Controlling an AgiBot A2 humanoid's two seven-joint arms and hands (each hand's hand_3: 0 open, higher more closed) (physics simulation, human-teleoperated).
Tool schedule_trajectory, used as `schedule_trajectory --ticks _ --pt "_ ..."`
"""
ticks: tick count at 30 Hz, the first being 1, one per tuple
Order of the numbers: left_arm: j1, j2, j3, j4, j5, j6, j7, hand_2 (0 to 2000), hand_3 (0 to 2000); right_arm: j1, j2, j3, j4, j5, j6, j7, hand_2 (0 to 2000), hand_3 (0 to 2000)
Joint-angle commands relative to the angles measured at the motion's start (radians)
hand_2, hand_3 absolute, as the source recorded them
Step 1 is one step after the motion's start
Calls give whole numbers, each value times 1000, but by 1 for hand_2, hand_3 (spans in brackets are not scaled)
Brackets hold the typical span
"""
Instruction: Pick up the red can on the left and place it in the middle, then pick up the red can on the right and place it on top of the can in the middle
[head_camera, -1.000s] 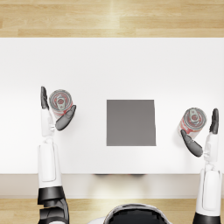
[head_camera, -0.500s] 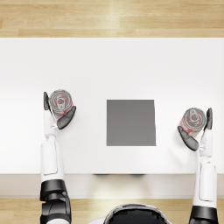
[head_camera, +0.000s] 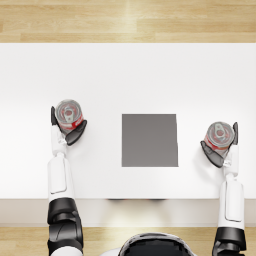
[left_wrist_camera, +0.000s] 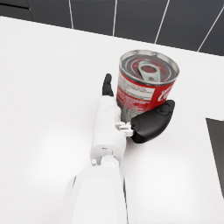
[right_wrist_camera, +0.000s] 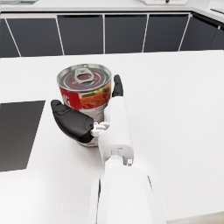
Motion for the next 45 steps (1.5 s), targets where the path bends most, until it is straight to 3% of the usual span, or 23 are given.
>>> schedule_trajectory --ticks 1,2,4,5,9,16,31,45 --pt "-14 1 -14 -80 0 1 2 1361 327 17 -2 -3 9 0 0 0 1361 327" --pt "-32 2 -5 -123 0 -2 5 2000 653 17 -4 -3 22 0 25 0 2000 653" --pt "-76 3 15 -263 1 0 10 2000 1307 17 -7 -11 55 0 55 0 2000 1307" --pt "-94 3 28 -330 1 4 11 2000 1520 14 -9 -15 83 0 52 1 2000 1520" --pt "-156 1 131 -575 1 -1 11 2000 1520 19 -14 -9 228 0 53 5 2000 1520" --pt "-158 19 340 -652 2 -10 9 2000 1520 20 -25 18 377 0 49 10 2000 1520" --pt "-96 105 559 -426 2 -25 10 2000 1520 80 -56 92 517 0 58 10 2000 1520" --pt "-100 145 572 -318 2 -24 11 2000 1520 106 -81 107 521 0 61 10 2000 1520"
